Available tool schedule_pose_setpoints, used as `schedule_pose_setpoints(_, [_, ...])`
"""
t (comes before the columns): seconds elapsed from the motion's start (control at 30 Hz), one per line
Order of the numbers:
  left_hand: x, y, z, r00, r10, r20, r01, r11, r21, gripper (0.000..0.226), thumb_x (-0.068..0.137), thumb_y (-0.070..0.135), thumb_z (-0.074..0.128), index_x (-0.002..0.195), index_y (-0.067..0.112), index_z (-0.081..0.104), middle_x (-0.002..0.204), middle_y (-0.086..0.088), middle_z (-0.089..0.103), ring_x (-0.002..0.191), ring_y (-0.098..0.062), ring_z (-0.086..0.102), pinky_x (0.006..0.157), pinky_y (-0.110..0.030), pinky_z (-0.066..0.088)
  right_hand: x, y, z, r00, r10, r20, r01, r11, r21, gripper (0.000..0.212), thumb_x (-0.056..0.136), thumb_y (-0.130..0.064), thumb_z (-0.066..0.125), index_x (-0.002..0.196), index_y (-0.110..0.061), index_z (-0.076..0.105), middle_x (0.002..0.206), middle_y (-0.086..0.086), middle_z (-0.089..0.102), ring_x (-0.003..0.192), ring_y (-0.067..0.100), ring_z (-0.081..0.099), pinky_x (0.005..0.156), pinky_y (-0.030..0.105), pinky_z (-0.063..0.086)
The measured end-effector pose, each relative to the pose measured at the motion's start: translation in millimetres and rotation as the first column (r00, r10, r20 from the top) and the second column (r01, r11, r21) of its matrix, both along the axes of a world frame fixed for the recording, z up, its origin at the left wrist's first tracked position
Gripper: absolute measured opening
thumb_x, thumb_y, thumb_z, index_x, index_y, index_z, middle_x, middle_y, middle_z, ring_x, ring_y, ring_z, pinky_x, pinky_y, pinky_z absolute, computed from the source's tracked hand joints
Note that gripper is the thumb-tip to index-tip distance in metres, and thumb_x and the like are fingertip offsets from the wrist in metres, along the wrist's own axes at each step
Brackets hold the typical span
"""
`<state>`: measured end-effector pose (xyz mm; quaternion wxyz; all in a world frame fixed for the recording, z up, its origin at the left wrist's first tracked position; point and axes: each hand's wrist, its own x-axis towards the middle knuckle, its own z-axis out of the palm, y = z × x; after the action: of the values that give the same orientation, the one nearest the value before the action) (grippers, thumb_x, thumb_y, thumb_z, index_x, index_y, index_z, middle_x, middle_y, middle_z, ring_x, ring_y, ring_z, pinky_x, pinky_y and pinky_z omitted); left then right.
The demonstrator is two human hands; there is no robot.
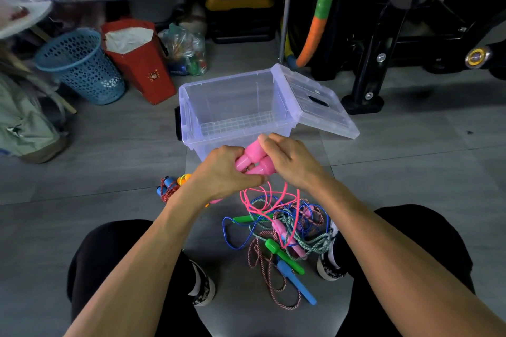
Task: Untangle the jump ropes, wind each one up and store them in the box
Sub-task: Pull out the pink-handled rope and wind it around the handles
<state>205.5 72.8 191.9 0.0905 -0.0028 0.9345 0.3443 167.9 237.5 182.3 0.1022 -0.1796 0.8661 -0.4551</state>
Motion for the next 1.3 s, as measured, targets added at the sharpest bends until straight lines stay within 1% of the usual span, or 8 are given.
schedule_pose_setpoints(0.17, [2,5,-3,0.997,-0.012,-0.07,0.008,0.998,-0.068,0.035,0.068,0.042,0.077,0.078,0.016,0.056,0.061,0.006,0.053,0.058,-0.017,0.047,0.052,-0.026,0.039,-2,0,-2,0.996,-0.087,-0.034,0.087,0.996,0.021,0.039,0.098,-0.047,0.045,0.071,-0.02,0.054,0.062,-0.005,0.055,0.062,0.013,0.052,0.061,0.028,0.038])
schedule_pose_setpoints(0.4, [9,16,-7,0.964,-0.043,-0.262,-0.102,0.852,-0.513,0.032,0.08,0.029,0.057,0.108,0.017,0.048,0.096,-0.002,0.062,0.087,-0.032,0.062,0.063,-0.03,0.033,-5,-8,-11,0.969,-0.24,0.063,0.24,0.971,0.011,0.04,0.099,-0.037,0.038,0.099,-0.011,0.067,0.095,0.004,0.069,0.095,0.022,0.062,0.076,0.026,0.041])
schedule_pose_setpoints(0.63, [4,19,-3,0.96,0.066,-0.273,-0.216,0.798,-0.563,0.022,0.079,0.029,0.055,0.095,0.015,0.049,0.093,-0.005,0.062,0.089,-0.033,0.061,0.062,-0.032,0.032,-10,-5,-6,0.927,-0.351,0.132,0.357,0.934,-0.022,0.04,0.099,-0.036,0.037,0.099,-0.009,0.067,0.098,0.012,0.067,0.092,0.026,0.058,0.071,0.027,0.036])
schedule_pose_setpoints(0.73, [2,15,-2,0.98,0.061,-0.188,-0.158,0.812,-0.561,0.018,0.079,0.028,0.055,0.092,0.017,0.048,0.088,-0.006,0.063,0.083,-0.035,0.061,0.063,-0.031,0.036,-15,2,-2,0.928,-0.308,0.209,0.31,0.95,0.022,0.049,0.097,-0.049,0.038,0.09,-0.012,0.069,0.079,0.006,0.068,0.077,0.023,0.061,0.071,0.029,0.04])
schedule_pose_setpoints(0.83, [-3,3,-3,0.977,0.209,-0.032,-0.207,0.911,-0.358,0.016,0.082,0.031,0.055,0.076,0.018,0.048,0.079,-0.006,0.061,0.076,-0.036,0.057,0.063,-0.032,0.041,-20,15,8,0.905,-0.283,0.317,0.318,0.946,-0.065,0.054,0.095,-0.053,0.041,0.065,-0.012,0.06,0.046,-0.003,0.05,0.044,0.016,0.048,0.056,0.027,0.04])
schedule_pose_setpoints(1.0, [-5,-12,9,0.887,0.135,0.441,-0.212,0.968,0.132,0.034,0.085,0.03,0.064,0.062,0.015,0.043,0.046,0.002,0.036,0.04,-0.019,0.033,0.047,-0.024,0.028,-26,31,14,0.933,-0.215,0.288,0.272,0.946,-0.175,0.04,0.095,-0.037,0.047,0.06,-0.017,0.051,0.045,-0.005,0.033,0.041,0.014,0.03,0.052,0.027,0.028])
schedule_pose_setpoints(1.2, [2,-24,13,0.785,-0.176,0.594,-0.171,0.86,0.48,0.029,0.074,0.04,0.066,0.065,0.017,0.05,0.049,0.0,0.029,0.034,-0.011,0.022,0.04,-0.016,0.018,-27,32,9,0.968,-0.211,0.135,0.236,0.95,-0.205,0.043,0.098,-0.036,0.051,0.058,-0.019,0.047,0.048,-0.009,0.039,0.046,0.01,0.033,0.052,0.026,0.028])
schedule_pose_setpoints(1.3, [4,-30,14,0.698,-0.399,0.595,-0.157,0.725,0.671,0.029,0.073,0.034,0.071,0.062,0.018,0.051,0.046,0.002,0.031,0.032,-0.008,0.026,0.036,-0.014,0.024,-25,30,4,0.977,-0.143,0.158,0.18,0.95,-0.256,0.046,0.096,-0.05,0.048,0.06,-0.022,0.053,0.051,-0.006,0.039,0.048,0.013,0.033,0.054,0.027,0.029])
